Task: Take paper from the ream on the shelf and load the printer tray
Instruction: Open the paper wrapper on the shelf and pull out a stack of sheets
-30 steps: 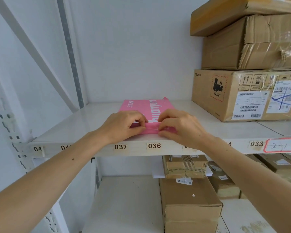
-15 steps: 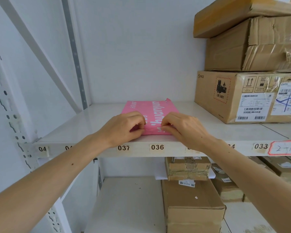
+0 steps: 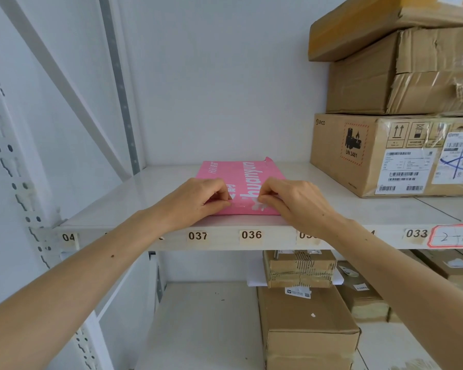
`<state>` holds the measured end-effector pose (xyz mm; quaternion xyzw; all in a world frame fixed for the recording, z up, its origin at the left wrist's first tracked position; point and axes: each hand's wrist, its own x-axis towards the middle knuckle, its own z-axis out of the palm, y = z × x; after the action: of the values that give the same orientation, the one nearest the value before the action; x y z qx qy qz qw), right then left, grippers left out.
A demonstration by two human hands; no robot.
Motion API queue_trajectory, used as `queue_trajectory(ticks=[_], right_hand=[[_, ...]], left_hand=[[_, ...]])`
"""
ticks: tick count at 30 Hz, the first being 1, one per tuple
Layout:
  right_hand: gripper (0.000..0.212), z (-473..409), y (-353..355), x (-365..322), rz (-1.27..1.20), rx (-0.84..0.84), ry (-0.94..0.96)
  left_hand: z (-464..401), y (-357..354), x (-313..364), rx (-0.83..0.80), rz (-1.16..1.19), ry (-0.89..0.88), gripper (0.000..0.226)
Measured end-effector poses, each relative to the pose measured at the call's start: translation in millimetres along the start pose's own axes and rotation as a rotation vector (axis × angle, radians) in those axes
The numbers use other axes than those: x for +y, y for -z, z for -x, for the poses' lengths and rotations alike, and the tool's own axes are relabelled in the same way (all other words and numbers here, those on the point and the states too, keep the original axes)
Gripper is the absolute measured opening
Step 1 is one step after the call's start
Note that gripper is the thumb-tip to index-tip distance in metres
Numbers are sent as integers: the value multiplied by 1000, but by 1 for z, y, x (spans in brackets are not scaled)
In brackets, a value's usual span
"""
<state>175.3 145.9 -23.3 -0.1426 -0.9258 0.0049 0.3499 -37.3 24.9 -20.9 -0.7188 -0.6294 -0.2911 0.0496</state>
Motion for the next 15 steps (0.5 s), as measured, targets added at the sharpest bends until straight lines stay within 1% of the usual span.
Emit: queue_trajectory(ticks=[8, 11, 13, 15], right_hand=[[20, -3, 1, -1, -21, 39, -34], [17, -4, -1, 0, -52, 67, -77], [14, -5, -1, 2, -91, 89, -94], [13, -5, -2, 2, -132, 121, -100]], left_hand=[[-2, 3, 3, 29, 19, 30, 13], [-6, 5, 6, 64, 40, 13, 15], [-9, 7, 8, 55, 63, 10, 15], [-9, 10, 7, 18, 102, 38, 26]])
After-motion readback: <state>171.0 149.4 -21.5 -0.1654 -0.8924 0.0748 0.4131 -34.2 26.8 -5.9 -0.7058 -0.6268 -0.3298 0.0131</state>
